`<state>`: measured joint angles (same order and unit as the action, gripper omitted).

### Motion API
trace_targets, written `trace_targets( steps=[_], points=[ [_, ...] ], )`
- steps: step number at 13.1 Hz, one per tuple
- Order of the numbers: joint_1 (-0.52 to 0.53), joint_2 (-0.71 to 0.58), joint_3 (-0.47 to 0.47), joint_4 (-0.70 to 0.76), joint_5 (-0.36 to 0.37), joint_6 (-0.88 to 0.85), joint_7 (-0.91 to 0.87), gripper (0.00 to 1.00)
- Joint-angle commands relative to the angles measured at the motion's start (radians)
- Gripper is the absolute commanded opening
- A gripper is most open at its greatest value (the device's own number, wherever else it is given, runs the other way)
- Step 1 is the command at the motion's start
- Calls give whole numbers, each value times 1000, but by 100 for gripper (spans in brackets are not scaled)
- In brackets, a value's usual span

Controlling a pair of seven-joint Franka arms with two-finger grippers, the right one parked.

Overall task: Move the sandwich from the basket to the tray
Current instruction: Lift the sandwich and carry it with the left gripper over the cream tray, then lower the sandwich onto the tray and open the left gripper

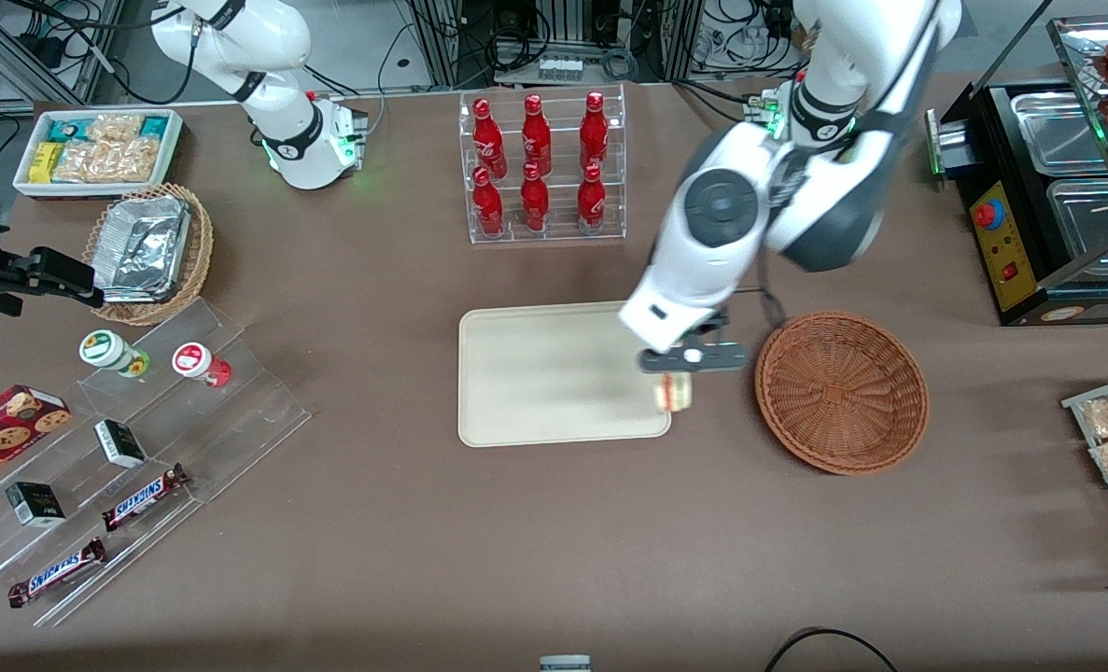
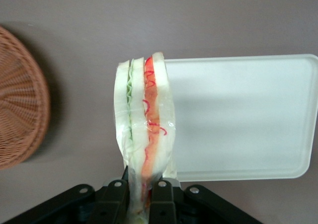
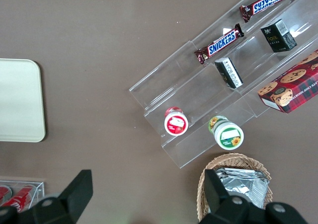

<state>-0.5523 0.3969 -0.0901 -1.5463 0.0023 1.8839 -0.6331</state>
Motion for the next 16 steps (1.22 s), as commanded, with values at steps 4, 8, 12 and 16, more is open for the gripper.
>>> trace_targets(
  steps=[4, 8, 12, 16],
  points=[
    [-113, 160, 13, 66, -16, 98, -8, 0],
    [-184, 256, 15, 66, -10, 184, -72, 0],
    [-235, 304, 18, 63, 21, 221, -154, 0],
    [-235, 315, 20, 57, 21, 219, -154, 71]
  ],
)
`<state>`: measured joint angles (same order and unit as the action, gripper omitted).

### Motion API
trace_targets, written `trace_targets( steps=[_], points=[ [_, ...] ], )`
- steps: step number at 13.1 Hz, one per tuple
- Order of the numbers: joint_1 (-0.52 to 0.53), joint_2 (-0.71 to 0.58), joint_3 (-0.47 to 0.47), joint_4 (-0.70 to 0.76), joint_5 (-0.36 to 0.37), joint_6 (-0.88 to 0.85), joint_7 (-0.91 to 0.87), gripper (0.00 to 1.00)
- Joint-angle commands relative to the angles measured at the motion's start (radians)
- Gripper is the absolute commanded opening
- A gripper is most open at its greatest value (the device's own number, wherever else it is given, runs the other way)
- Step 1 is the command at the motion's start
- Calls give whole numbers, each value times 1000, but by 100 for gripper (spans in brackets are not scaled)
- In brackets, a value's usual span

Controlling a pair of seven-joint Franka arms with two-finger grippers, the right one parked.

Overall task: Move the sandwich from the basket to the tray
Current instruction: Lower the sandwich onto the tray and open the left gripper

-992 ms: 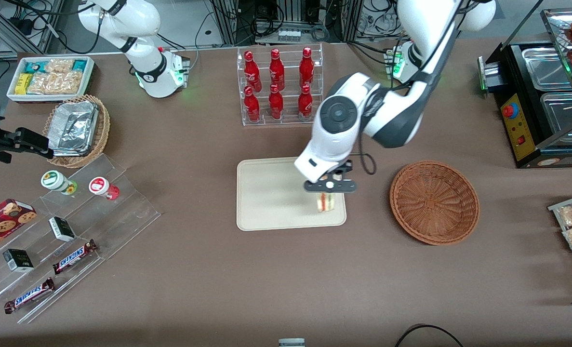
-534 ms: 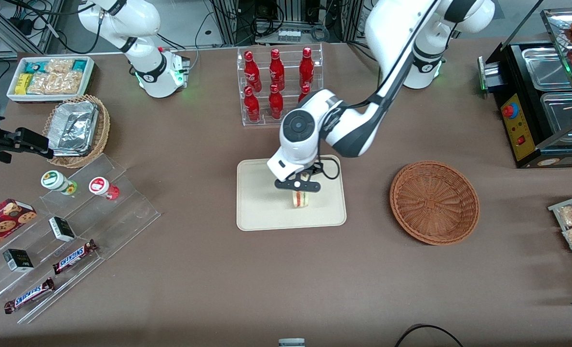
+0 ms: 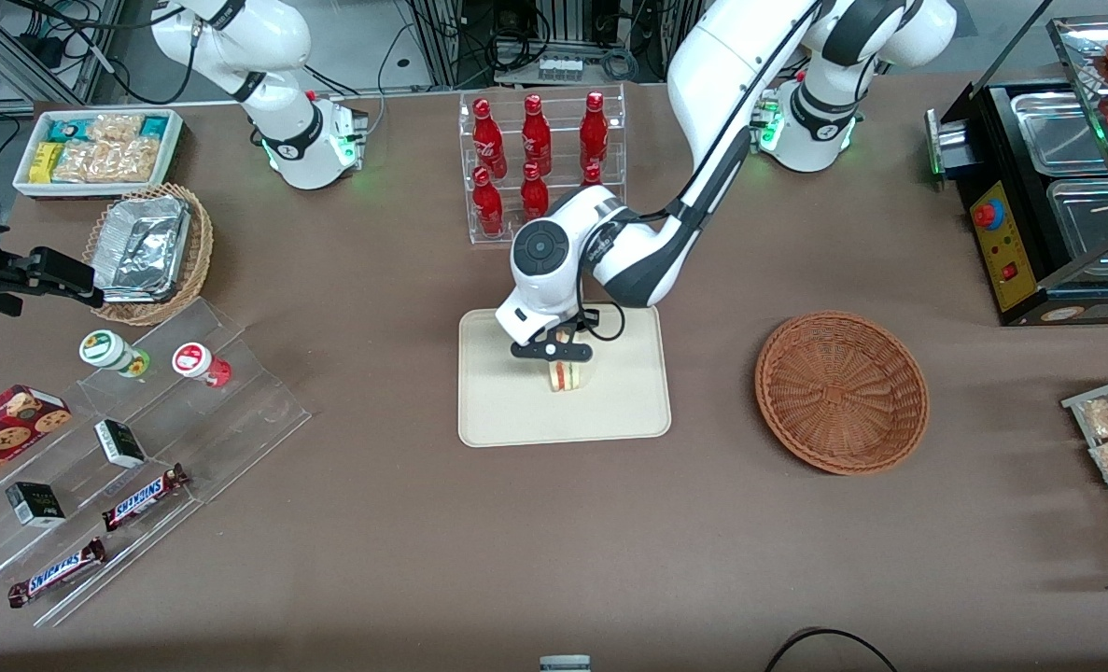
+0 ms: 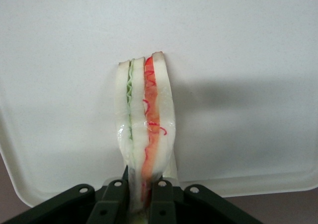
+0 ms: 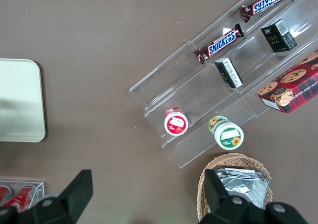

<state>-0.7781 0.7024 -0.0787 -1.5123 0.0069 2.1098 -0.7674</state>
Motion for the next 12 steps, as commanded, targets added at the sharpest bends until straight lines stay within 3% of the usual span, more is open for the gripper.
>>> trace_targets(
  steps=[1, 5, 12],
  points=[
    [-6, 8, 8, 27, 15, -8, -18, 100],
    [2, -52, 16, 76, 13, -66, -59, 100],
    [19, -320, 190, 104, 15, -354, -73, 100]
  ],
)
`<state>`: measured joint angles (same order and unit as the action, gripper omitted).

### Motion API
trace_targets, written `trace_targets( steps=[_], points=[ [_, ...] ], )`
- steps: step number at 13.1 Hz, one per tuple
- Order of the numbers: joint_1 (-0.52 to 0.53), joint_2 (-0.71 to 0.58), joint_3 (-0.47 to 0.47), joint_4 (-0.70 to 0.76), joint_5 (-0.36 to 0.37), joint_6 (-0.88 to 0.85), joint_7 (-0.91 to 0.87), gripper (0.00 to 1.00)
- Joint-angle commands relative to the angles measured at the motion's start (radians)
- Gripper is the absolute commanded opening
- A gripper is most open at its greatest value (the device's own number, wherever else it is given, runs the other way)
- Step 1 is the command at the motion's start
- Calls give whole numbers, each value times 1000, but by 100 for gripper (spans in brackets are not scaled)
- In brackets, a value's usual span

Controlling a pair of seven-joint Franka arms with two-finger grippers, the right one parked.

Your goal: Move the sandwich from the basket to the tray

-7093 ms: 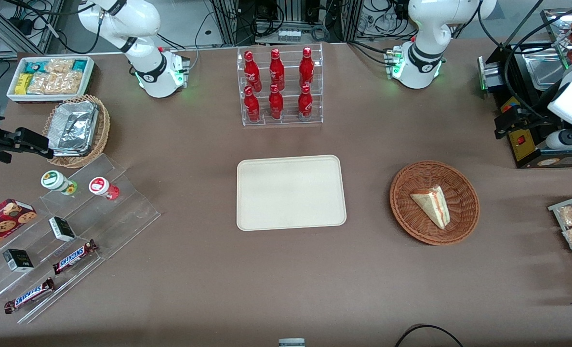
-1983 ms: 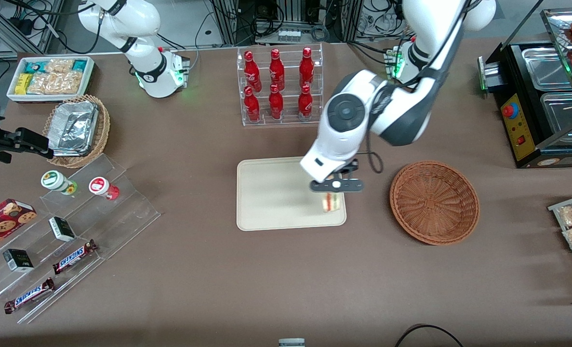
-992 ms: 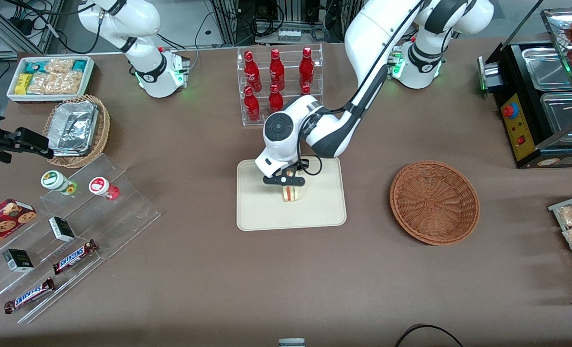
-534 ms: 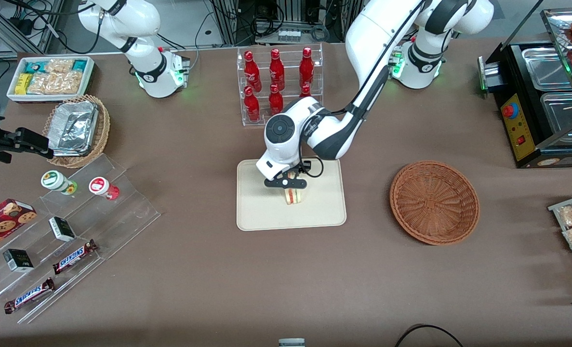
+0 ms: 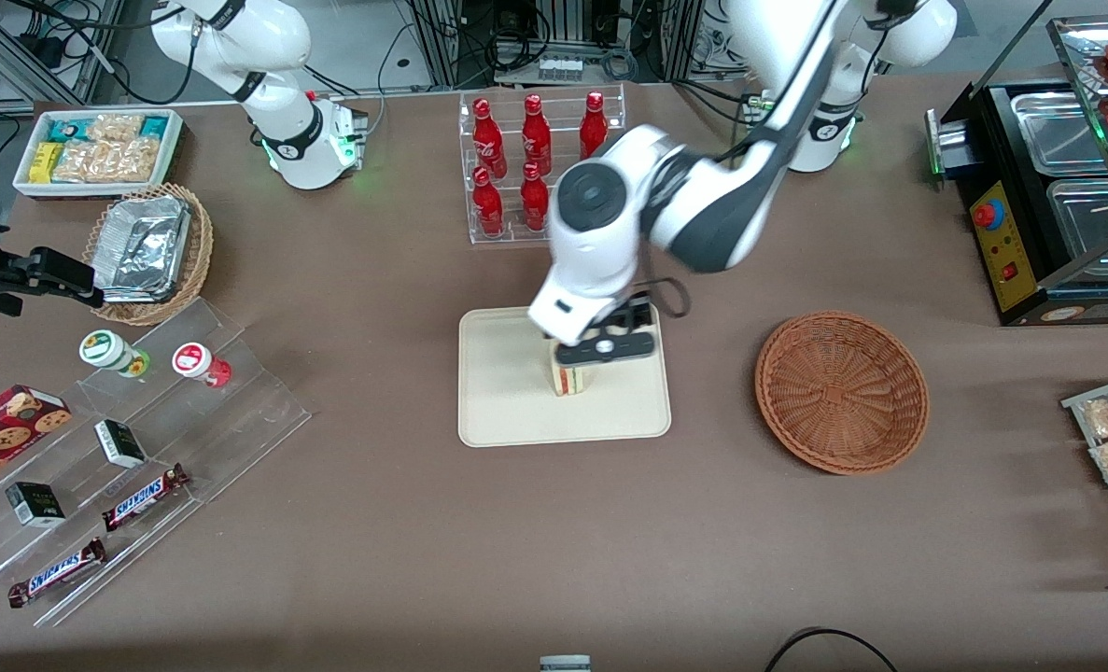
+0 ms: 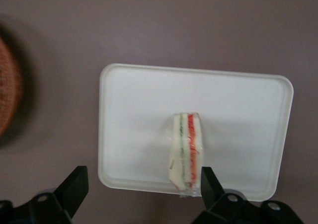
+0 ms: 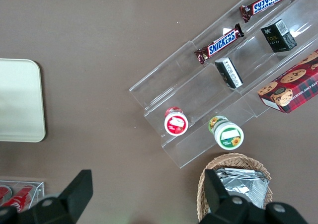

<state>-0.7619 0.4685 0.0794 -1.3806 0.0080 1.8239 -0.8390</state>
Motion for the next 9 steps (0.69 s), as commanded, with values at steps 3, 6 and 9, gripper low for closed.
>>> trace_targets(
  steps=[3, 6, 9],
  points=[
    [3, -194, 123, -31, 10, -207, 125, 100],
    [4, -260, 213, -37, 4, -290, 242, 100],
    [3, -315, 314, -31, 4, -330, 345, 100]
  ],
)
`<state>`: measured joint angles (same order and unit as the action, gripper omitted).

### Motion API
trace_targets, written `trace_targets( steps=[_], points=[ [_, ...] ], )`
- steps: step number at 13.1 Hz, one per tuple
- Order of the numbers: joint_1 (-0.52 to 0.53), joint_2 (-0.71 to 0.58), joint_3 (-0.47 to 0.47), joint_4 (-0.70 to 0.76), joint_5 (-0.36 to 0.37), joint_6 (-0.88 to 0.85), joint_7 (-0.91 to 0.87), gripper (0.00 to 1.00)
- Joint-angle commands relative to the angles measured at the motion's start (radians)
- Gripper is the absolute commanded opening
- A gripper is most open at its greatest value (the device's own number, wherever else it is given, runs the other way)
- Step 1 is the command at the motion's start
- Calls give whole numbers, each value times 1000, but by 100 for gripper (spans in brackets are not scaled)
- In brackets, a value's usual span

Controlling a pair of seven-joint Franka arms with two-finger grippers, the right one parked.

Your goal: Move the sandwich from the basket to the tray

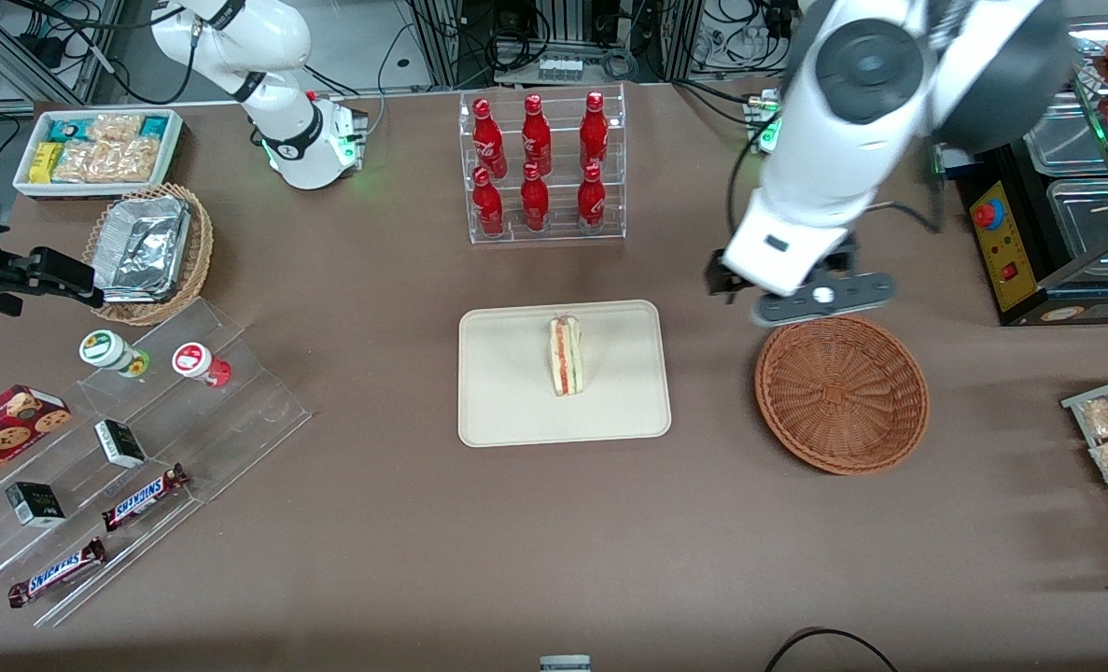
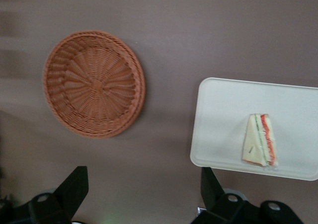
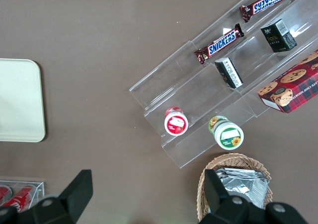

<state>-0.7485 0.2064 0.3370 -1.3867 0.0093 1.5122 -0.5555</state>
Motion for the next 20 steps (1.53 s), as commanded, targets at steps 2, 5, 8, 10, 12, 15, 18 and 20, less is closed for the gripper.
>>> trace_targets(
  steps=[2, 5, 8, 10, 12, 15, 18, 20],
  points=[
    [-3, -84, 108, -28, 3, -52, 138, 100],
    [99, -145, 106, -31, -2, -121, 276, 100],
    [213, -174, 61, -31, -3, -161, 402, 100],
    [373, -176, -80, -31, -5, -165, 468, 100],
    [563, -180, -264, -37, -5, -170, 520, 100],
    [707, -180, -415, -37, 15, -168, 508, 100],
    [713, -176, -414, -37, 23, -178, 471, 100],
    [713, -177, -412, -37, 23, -181, 471, 100]
  ],
)
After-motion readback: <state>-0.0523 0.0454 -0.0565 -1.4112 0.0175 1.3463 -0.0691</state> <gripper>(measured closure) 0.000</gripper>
